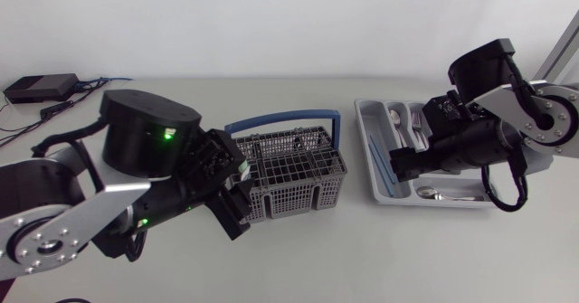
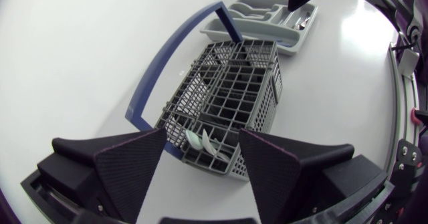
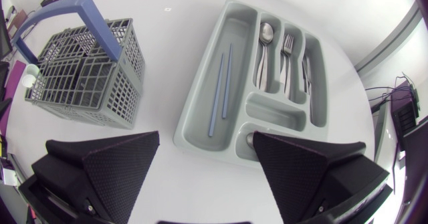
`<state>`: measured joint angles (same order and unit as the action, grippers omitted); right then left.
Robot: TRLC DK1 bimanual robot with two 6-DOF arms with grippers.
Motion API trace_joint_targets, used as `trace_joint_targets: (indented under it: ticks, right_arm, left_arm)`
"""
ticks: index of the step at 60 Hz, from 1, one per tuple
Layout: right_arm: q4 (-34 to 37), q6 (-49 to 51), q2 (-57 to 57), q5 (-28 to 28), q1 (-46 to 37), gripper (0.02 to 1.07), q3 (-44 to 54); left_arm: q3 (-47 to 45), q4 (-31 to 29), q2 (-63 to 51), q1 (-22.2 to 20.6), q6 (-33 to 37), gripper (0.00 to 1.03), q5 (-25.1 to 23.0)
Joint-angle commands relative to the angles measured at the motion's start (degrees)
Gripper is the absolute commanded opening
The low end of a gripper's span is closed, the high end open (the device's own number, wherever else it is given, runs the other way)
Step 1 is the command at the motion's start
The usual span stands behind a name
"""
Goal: Unload the cutlery basket into the drawer organizer.
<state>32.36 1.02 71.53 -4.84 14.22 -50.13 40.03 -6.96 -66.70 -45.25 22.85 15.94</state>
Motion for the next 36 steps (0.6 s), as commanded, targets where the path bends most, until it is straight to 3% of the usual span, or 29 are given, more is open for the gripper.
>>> trace_joint_targets:
  ticks: [1,9,19,36]
  right_arm:
    - [-0.2,-1.5,-0.2,0.0,0.3,1.03,2.0]
    - [-0.3,-1.7,-0.3,0.2,0.4,1.03,2.1]
    - [0.3,-2.0,-0.5,0.2,0.8,1.03,1.8]
    - [0.5,-3.5,-0.4,0.1,2.1,1.03,2.2]
  left_arm:
    - [1.5,-0.8,-3.1,-0.8,-1.5,0.86,2.4]
    - [8.3,-8.3,-7.1,-2.3,-4.5,0.86,6.3]
    - [16.2,-18.7,-9.5,-3.1,-9.3,0.86,7.4]
    - [20.3,-26.0,-12.2,-4.4,-14.4,0.91,7.3]
